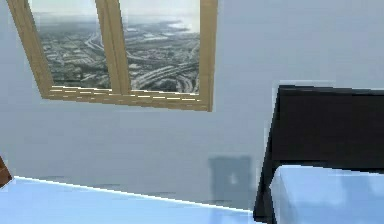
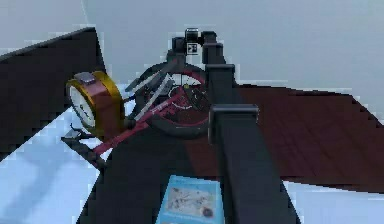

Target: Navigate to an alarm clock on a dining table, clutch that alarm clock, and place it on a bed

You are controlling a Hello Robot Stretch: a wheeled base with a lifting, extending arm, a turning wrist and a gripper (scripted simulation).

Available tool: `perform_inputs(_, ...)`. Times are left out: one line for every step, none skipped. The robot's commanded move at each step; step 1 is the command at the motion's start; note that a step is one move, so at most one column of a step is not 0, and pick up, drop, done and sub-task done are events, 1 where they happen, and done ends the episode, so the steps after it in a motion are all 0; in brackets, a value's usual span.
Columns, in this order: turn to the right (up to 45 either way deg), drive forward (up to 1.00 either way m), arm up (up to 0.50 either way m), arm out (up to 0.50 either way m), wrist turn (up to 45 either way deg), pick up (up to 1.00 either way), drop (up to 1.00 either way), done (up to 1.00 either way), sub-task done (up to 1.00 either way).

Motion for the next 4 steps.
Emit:
perform_inputs(0.0,0.0,0.0,0.0,45.0,0.0,0.0,0.0,0.0)
perform_inputs(0.0,0.0,0.0,0.0,45.0,0.0,0.0,0.0,0.0)
perform_inputs(0.0,0.0,0.0,0.0,39.0,0.0,0.0,0.0,0.0)
perform_inputs(0.0,0.0,-0.2,0.0,0.0,0.0,0.0,0.0,0.0)
